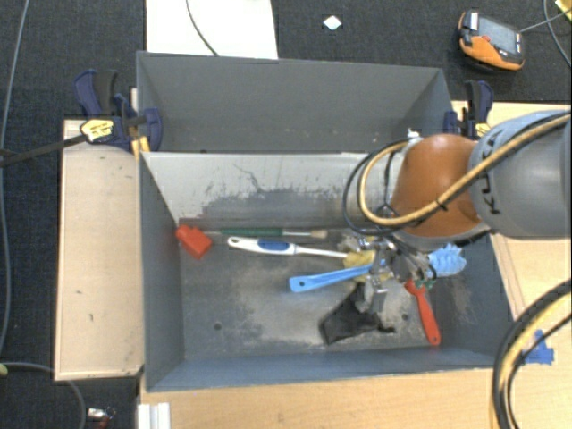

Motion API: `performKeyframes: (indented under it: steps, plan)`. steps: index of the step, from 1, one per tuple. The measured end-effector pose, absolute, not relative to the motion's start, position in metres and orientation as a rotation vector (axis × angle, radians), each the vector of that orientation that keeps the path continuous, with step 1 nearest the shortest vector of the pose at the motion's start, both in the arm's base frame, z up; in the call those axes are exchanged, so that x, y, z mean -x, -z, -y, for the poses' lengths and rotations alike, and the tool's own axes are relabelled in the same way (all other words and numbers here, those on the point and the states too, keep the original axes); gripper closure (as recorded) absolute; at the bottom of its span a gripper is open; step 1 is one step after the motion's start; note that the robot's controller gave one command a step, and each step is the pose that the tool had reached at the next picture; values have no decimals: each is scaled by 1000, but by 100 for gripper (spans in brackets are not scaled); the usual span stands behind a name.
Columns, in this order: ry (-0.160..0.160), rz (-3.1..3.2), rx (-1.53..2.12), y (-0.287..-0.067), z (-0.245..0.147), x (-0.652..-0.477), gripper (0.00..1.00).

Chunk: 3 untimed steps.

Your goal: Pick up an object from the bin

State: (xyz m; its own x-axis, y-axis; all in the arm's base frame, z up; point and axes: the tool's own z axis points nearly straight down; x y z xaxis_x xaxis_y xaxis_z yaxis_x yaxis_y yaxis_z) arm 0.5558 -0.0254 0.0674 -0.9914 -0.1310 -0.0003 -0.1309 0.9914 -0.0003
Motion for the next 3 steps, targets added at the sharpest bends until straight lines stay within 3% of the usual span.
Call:
performKeyframes:
  steps: [1, 2, 3]
  plan:
    - [-11, -3127, 7, -71, 38, -554, 0]
    - [-1, -3125, 200, -72, 23, -558, 0]
    - [-12, -3126, 32, -72, 35, -555, 0]
